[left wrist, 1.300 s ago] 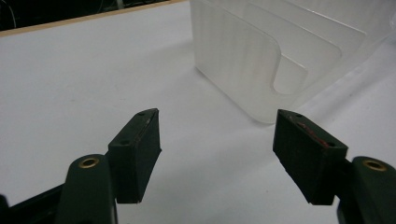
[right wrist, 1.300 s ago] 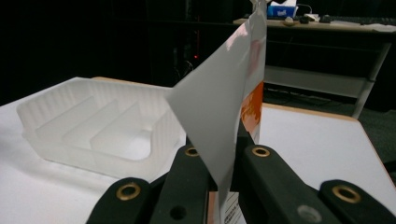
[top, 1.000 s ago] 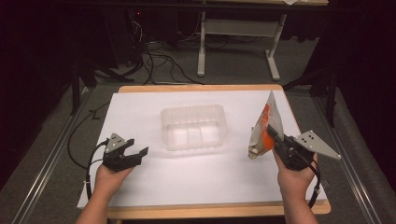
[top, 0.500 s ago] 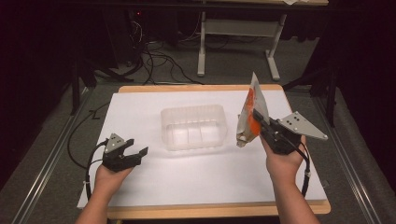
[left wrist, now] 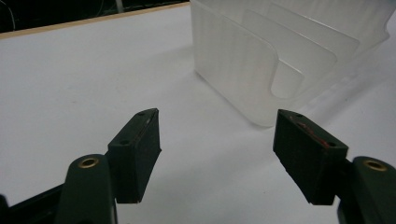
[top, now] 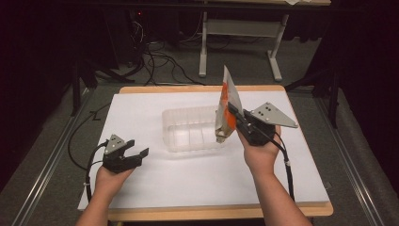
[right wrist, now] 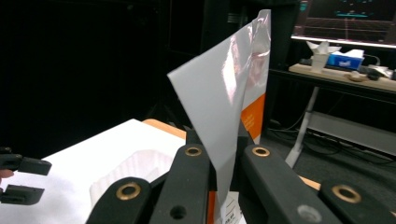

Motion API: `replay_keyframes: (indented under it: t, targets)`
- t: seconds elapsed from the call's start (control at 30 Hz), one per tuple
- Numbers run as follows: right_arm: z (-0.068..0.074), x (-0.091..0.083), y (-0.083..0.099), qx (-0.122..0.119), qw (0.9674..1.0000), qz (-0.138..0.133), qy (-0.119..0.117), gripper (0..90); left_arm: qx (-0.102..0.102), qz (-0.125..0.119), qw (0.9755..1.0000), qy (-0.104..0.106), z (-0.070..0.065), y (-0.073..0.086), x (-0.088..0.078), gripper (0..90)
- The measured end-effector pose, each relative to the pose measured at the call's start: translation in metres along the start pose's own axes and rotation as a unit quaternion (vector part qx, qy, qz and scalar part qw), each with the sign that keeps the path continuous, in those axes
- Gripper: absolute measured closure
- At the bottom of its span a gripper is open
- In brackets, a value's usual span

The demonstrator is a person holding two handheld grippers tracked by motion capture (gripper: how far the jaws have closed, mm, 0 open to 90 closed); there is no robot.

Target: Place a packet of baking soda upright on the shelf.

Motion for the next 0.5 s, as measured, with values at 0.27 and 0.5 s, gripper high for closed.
replay_keyframes:
  t: [0.27,0.5]
  targets:
    - [0.016,0.032,0.003,-0.002,0.9998,0.007,-0.017,90.0,-0.001,0.000,1.0000,0.003,-0.001,0.000,0.000,32.1]
    - [0.026,0.059,0.012,0.001,0.9995,0.020,-0.023,90.0,-0.004,-0.002,1.0000,0.005,-0.001,0.000,-0.001,32.1]
Point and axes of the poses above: each handheld gripper's, and its own axes: x roughly forward along the jaws, y roughly out of its underside, z roughly to its left, the point moved 2 cm from there along x, roughly forward along the jaws, and after that the axes turned 4 degrees about x, right-handed, at the moved point
